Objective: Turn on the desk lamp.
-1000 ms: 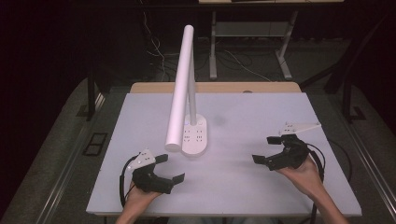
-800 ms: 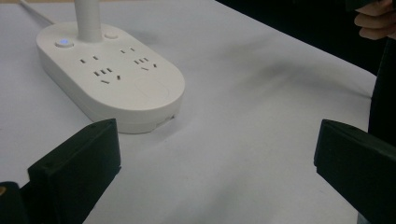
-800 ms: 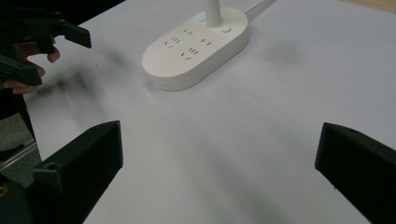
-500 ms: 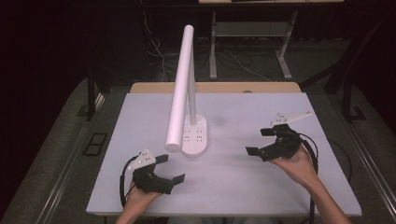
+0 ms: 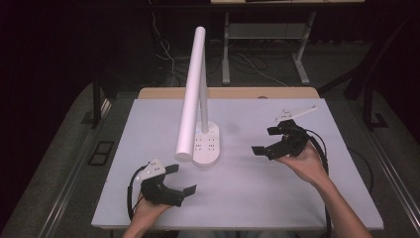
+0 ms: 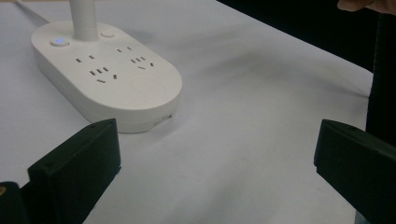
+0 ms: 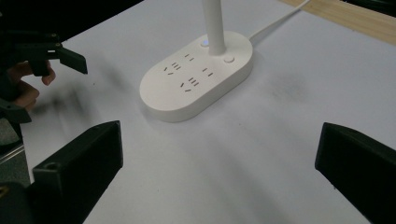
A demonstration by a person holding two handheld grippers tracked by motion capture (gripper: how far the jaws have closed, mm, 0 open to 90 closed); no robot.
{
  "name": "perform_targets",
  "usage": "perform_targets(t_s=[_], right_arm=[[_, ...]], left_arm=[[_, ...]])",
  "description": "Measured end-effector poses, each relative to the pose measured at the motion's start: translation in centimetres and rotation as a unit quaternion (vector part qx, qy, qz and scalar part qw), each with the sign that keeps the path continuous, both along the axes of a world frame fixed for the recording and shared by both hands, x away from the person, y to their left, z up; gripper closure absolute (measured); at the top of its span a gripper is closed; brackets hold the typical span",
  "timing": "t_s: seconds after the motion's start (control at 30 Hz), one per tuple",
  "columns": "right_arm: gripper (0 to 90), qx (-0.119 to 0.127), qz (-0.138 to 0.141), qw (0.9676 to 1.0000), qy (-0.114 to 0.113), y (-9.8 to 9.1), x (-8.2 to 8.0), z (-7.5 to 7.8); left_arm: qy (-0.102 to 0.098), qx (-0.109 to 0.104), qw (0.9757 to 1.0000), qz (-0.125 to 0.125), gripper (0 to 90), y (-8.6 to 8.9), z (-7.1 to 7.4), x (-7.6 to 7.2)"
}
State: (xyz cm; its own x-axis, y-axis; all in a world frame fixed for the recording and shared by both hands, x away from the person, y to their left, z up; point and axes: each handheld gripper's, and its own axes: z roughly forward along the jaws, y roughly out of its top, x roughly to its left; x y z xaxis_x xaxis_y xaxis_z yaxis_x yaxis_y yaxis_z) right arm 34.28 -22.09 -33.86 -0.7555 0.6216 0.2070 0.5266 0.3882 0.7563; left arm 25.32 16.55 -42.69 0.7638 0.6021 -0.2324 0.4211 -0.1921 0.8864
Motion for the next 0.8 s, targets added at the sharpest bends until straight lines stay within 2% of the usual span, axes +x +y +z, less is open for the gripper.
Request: perform_targets(t_s=[0.8], right_arm=[[0.7,-0.011,0.008,0.9999,0.01,3.0,4.7,-0.4]], left_arm=[[0.004,-0.004,1.0,0.003,0.0,0.2,0.0,0.0]])
